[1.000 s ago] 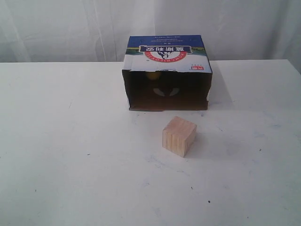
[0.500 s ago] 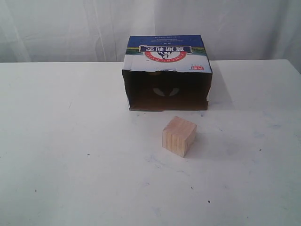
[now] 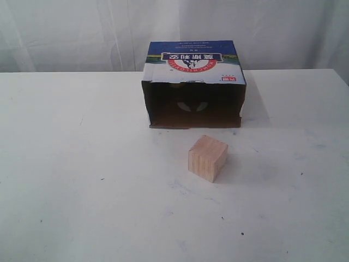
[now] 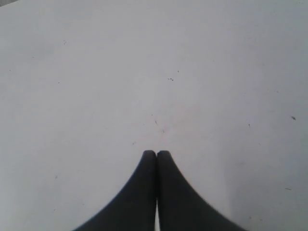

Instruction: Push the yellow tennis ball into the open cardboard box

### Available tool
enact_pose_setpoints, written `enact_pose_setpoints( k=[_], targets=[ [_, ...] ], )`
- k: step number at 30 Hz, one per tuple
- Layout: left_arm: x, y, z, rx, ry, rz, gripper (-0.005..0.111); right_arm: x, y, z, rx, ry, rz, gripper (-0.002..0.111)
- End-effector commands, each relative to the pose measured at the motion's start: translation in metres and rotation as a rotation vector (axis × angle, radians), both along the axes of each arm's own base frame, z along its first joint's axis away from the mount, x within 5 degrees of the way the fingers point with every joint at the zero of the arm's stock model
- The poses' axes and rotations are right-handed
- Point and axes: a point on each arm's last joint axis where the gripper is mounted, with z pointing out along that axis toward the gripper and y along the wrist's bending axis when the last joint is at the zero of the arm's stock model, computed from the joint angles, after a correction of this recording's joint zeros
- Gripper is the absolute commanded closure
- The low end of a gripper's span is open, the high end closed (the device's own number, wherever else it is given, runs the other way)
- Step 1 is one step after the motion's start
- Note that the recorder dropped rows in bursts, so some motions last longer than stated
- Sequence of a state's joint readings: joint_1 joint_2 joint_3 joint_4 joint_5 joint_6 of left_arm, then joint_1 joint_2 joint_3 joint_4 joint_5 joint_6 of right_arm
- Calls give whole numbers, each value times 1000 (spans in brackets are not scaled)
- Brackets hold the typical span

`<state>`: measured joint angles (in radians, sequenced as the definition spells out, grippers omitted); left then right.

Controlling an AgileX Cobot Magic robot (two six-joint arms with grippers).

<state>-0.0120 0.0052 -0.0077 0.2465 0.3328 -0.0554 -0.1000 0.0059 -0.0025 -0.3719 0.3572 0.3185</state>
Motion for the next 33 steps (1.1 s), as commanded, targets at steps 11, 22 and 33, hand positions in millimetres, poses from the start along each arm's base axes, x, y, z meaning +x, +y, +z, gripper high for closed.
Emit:
enact_pose_setpoints(
  k=[11,22,33],
  targets=[
    [-1,-2,-4,-50,26,-12,107,0,0,0,-13,-7,2,108],
    [-1,-2,-4,-48,26,-13,107,0,0,0,-13,-7,2,108],
    [-1,-2,-4,-45,27,-31,107,0,0,0,-13,-7,2,108]
  ],
)
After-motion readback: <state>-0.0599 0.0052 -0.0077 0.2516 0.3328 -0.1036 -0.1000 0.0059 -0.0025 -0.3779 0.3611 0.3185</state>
